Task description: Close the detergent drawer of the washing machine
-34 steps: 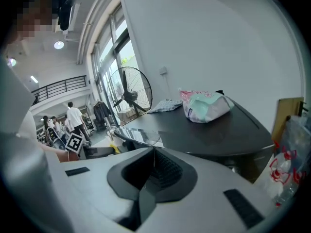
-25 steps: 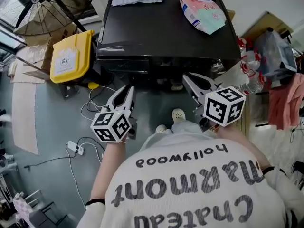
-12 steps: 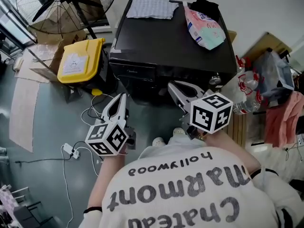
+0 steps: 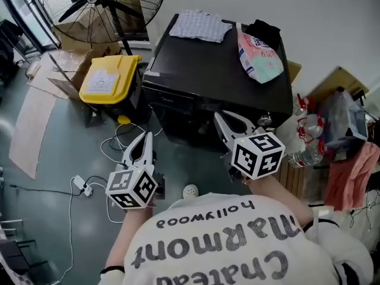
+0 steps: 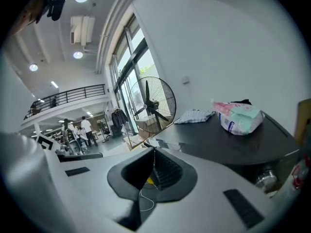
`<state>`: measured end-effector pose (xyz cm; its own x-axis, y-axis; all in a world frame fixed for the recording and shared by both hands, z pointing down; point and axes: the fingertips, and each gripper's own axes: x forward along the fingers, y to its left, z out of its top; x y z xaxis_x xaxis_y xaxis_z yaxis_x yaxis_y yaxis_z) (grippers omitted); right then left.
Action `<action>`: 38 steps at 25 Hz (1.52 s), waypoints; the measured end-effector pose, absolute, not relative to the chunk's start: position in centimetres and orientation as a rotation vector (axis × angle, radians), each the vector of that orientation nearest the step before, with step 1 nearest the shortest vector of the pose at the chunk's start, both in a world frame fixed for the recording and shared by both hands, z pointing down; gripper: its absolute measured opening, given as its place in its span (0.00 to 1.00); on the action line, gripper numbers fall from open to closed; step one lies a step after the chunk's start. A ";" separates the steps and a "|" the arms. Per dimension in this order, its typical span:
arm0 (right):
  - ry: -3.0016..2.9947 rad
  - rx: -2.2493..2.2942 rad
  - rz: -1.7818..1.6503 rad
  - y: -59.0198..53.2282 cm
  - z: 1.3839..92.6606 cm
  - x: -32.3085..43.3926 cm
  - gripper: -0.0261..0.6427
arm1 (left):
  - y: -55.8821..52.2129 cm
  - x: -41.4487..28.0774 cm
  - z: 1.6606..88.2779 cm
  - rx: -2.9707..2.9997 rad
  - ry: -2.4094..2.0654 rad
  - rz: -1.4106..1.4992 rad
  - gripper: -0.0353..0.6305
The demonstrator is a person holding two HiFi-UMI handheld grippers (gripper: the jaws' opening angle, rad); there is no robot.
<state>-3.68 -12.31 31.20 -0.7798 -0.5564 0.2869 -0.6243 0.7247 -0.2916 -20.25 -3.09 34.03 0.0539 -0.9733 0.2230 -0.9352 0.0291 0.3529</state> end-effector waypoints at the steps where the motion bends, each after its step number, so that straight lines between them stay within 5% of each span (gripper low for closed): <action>1: -2.744 0.937 0.575 -12.2 31.4 -3.4 0.08 | -2.7 -20.0 34.1 1.915 -1.918 -0.139 0.06; 38: -2.802 0.684 0.558 -6.2 31.9 6.9 0.08 | 8.3 -10.4 34.9 1.639 -2.126 -0.272 0.06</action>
<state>6.86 -6.16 31.91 -0.8721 -0.4008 0.2808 -0.4778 0.8215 -0.3112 -10.39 8.34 34.90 -0.2008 -0.9543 0.2215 -0.8678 0.2782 0.4118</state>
